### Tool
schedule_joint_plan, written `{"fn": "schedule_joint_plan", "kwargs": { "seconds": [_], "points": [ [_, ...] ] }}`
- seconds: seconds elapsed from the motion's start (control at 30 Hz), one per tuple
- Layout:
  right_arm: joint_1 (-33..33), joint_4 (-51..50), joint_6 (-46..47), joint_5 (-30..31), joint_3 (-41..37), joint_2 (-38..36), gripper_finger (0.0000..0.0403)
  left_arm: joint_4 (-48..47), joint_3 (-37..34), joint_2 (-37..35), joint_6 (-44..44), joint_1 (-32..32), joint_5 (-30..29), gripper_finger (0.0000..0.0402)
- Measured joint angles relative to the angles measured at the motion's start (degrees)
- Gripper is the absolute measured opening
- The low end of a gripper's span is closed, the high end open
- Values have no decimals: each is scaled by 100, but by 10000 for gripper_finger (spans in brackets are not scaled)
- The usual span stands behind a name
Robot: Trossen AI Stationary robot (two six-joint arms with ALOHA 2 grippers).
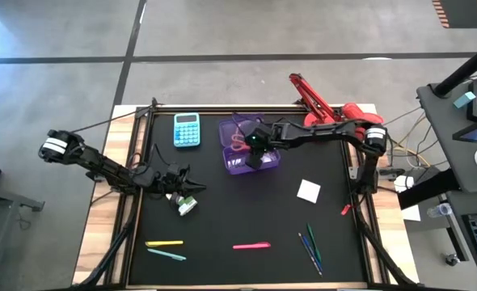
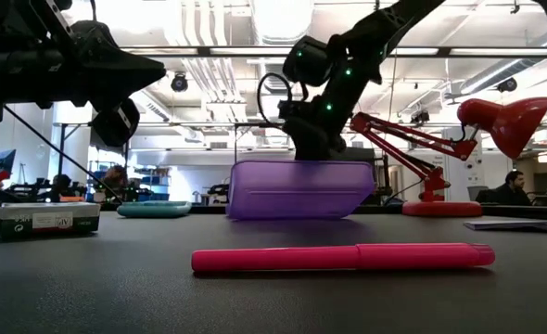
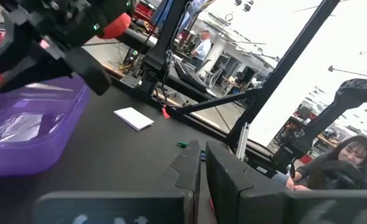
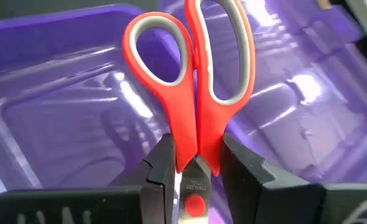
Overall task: Pack school essentials
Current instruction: Put the red scissors into the violet supply box, then put the red pen into the violet supply box
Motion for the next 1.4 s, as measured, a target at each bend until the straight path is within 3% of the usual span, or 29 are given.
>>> {"fn": "schedule_joint_plan", "kwargs": {
  "seconds": [0.63, 1.1, 1.4],
  "points": [
    [118, -7, -94, -810, 0, 526, 93, -17, 0, -2, 7, 7, -1, 8],
    [127, -169, 56, -801, 253, 490, 199, -589, 0, -2, 20, 9, -24, 8],
    [234, -696, 324, -751, 743, 287, 210, -598, 0, -2, 20, 9, 59, 8]
  ]
}}
